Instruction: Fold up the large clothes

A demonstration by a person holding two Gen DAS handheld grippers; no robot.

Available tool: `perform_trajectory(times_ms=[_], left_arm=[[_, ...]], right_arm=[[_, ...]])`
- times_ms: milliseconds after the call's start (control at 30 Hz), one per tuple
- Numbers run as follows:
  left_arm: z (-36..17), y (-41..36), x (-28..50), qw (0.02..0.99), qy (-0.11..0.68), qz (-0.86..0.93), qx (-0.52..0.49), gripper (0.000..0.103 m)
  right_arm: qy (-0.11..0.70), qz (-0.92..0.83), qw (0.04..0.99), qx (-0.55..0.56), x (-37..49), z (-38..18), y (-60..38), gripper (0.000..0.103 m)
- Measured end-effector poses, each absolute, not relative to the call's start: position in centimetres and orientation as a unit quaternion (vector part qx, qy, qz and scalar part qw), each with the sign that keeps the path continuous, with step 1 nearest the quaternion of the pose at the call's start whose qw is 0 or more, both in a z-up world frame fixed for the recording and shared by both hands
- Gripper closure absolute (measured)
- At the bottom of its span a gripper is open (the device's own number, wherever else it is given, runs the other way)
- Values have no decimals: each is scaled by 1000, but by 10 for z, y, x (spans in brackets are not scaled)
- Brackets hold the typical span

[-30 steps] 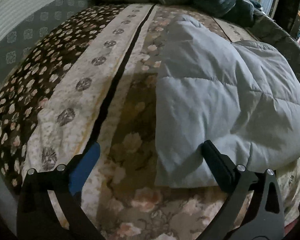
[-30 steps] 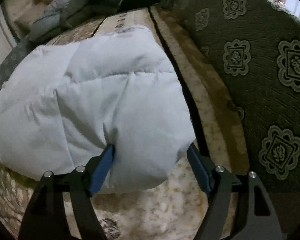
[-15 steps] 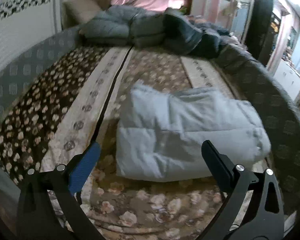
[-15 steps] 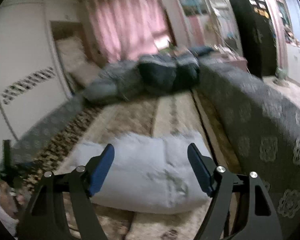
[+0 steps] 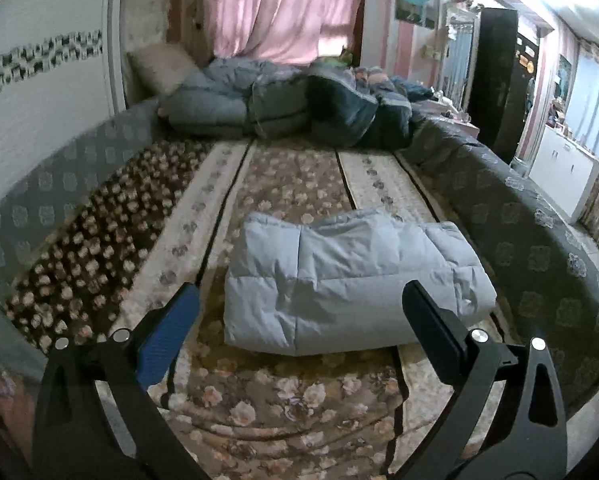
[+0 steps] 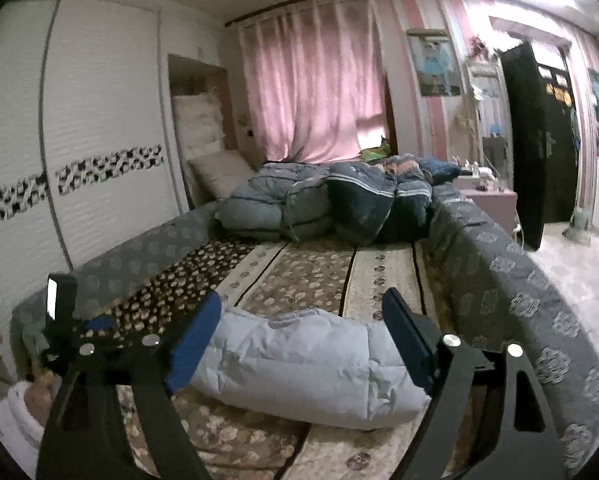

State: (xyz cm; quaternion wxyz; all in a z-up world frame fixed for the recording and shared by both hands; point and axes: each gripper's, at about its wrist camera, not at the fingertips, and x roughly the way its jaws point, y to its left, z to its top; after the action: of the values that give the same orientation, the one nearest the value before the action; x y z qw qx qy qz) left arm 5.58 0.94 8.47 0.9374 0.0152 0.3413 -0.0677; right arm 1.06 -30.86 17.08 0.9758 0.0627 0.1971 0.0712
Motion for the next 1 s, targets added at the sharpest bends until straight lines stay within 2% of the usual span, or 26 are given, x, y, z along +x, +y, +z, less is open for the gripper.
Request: perform_trajectory(times_ms=[67,233,433,533,1000], left_arm=[[88,2,49,940,333,-69,21,3],[81,-1,26,949,304,-79,-2,3],[45,-2,23,946,318,-62,28,3],[29,4,28,940,336,-52,21,3],[5,8,56,940,341,-18,22,3]], right_arm=[[203,55,977,29,5,174,-297,10],[216,19,976,4,8,147,-279,8],[245,-9,969,32,24,48,-258,8],[272,2,961,51,29,17,-244,8],[336,-30,940,41,78,-14,-220,8]])
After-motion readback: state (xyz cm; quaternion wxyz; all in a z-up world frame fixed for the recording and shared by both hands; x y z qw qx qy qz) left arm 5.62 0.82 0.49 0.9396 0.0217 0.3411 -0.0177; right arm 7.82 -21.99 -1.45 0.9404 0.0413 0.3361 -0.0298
